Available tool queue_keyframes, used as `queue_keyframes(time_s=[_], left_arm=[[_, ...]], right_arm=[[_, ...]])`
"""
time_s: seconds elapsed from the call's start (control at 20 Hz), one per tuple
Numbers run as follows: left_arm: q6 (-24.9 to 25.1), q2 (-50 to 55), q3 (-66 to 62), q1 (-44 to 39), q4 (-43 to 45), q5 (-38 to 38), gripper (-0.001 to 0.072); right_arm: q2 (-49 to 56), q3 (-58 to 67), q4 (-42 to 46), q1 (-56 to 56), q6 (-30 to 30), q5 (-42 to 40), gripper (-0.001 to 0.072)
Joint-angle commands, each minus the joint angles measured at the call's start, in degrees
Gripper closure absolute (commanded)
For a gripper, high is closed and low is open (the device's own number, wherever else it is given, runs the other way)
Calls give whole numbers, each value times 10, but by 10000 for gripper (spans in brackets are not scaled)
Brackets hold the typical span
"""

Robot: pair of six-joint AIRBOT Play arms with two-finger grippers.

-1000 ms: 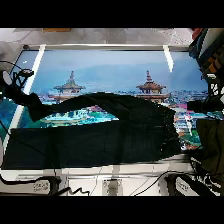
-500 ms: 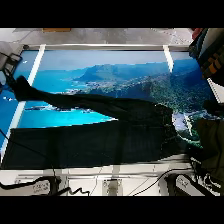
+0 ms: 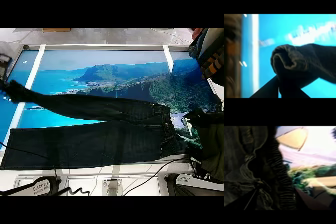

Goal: Fold the clothes and pants, and hang the long-sleeved shirts on hangers.

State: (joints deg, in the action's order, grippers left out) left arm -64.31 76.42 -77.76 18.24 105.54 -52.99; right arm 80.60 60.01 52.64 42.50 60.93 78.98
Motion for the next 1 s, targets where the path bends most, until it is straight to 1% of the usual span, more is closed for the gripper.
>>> queue_keyframes(time_s=[0.0, 0.1, 0.2, 0.3, 0.45, 0.7, 0.75, 0.85, 0.9, 0.95], left_arm=[[0, 0, 76, 20, -8, -32, 691], [0, 0, 114, 21, -7, -32, 690], [0, 0, 136, 21, -6, -32, 690], [0, 0, 143, 24, -3, -32, 690], [0, 0, 143, 24, 25, -32, 690], [0, 0, 143, 24, 24, -31, 690], [0, 0, 143, 24, 24, -31, 689], [0, 0, 143, 24, 24, -32, 689], [0, 0, 143, 24, 24, -31, 689], [0, 0, 143, 24, 24, -27, 689]], right_arm=[[37, -6, -31, -32, -12, -9, 113], [53, -6, -32, -67, -12, -51, 81], [67, -6, -32, -100, -9, -116, 83], [87, -4, -32, -119, 15, -169, 85], [134, 17, -42, -124, 25, -166, 84], [186, 46, -92, -128, 23, -173, 92], [190, 46, -96, -132, 13, -175, 101], [192, 46, -96, -150, -11, -176, 220], [192, 49, -95, -160, -24, -176, 322], [192, 54, -93, -170, -31, -179, 451]])
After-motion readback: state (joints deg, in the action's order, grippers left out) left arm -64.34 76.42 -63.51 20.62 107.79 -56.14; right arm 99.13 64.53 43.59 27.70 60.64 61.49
